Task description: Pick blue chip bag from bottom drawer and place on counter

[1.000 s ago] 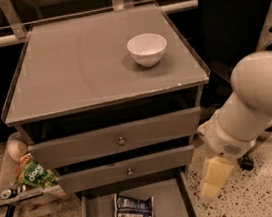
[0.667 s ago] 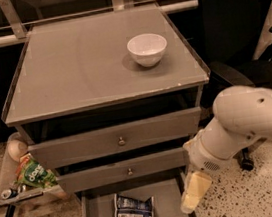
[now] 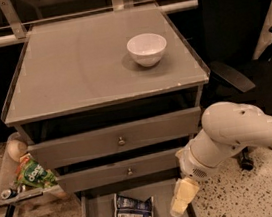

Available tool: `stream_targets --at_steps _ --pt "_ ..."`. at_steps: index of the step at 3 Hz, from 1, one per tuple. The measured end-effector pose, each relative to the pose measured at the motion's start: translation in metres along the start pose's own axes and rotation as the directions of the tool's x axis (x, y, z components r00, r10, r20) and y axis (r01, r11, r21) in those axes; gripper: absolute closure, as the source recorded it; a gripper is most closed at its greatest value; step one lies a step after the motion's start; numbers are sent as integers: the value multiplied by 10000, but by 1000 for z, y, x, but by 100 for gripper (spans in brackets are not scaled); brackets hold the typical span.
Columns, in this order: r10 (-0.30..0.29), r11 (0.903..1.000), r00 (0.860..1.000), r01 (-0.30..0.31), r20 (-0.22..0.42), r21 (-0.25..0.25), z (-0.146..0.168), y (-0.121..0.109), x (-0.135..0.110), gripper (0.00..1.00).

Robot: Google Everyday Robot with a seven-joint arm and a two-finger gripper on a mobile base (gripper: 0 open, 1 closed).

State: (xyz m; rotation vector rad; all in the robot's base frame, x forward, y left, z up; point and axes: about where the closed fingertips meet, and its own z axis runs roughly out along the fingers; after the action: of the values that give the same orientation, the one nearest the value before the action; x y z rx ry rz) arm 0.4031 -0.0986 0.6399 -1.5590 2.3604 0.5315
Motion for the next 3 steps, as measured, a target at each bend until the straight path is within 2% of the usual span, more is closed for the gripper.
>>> stream_targets --at_steps 1,2,3 --pt "-31 10000 9999 31 -122 -25 12 2 2 0" --pt "2 10000 9998 -4 -220 -71 60 -6 14 0" --pt "30 9999 9999 -28 -165 131 108 -24 23 0"
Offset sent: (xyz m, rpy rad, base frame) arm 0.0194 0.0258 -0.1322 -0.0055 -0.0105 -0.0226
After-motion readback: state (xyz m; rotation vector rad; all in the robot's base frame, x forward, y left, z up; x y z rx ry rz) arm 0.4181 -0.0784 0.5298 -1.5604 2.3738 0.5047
